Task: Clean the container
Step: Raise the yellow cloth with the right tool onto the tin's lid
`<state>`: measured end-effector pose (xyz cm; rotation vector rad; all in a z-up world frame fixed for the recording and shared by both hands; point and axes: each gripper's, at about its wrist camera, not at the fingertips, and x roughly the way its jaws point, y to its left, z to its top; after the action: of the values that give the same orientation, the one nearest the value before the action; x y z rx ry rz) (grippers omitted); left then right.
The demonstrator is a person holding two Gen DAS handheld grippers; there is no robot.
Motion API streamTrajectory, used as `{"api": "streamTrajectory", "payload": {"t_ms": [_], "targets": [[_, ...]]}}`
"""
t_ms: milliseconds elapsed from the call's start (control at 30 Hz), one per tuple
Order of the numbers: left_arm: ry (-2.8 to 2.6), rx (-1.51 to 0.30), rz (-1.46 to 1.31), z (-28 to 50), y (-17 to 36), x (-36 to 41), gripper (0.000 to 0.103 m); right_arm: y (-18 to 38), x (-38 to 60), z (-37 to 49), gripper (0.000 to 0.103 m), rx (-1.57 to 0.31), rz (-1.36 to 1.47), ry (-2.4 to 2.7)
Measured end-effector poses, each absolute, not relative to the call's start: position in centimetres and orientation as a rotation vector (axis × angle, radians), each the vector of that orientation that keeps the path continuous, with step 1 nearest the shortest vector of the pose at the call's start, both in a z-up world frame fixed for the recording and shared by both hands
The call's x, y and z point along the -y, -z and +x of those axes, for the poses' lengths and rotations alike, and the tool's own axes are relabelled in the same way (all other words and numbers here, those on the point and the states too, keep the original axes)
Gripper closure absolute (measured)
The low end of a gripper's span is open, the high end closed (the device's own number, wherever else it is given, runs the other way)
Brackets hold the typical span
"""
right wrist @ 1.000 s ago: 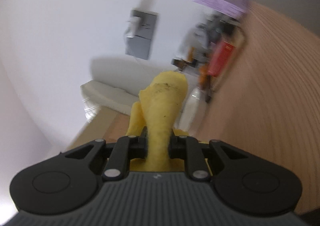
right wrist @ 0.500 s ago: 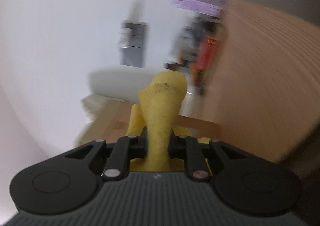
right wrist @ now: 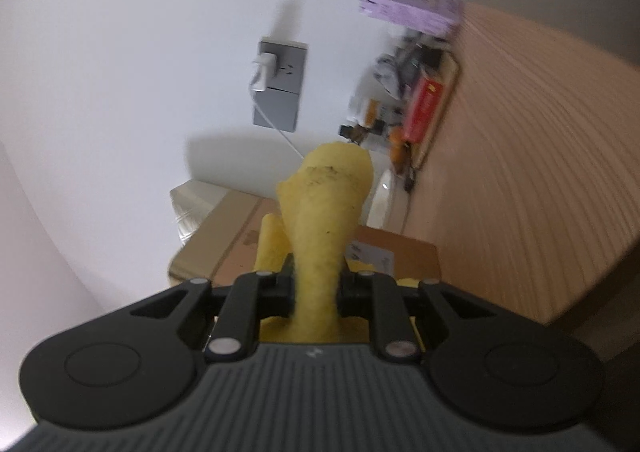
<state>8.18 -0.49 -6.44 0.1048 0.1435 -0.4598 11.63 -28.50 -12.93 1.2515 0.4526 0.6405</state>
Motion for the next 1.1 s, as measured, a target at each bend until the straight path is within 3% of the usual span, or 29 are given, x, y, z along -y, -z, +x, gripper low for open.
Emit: {"api": "streamTrajectory", "payload": {"t_ms": [233, 467, 600, 1100], "targets": [[0.308, -0.159, 0.068, 5.5, 4.8, 3.6, 0.009, 8.1, 30.0, 10.0, 0.084, -0.396, 1.004, -0.572], [0.124, -0.193, 0.067, 5.5, 4.1, 7.3, 0.009, -1.6, 29.0, 9.9, 0.084, -0.322, 0.576, -0.577], [0.064, -0.220, 0.017, 6.1, 4.0, 6.9, 0.018, -5.9, 25.9, 11.1, 0.084, -0.334, 0.356, -0.643], [0.109, -0.229, 0.019, 7.0, 3.3, 5.2, 0.021, -6.1, 15.6, 16.0, 0.085, -0.455, -0.126, -0.686]]}}
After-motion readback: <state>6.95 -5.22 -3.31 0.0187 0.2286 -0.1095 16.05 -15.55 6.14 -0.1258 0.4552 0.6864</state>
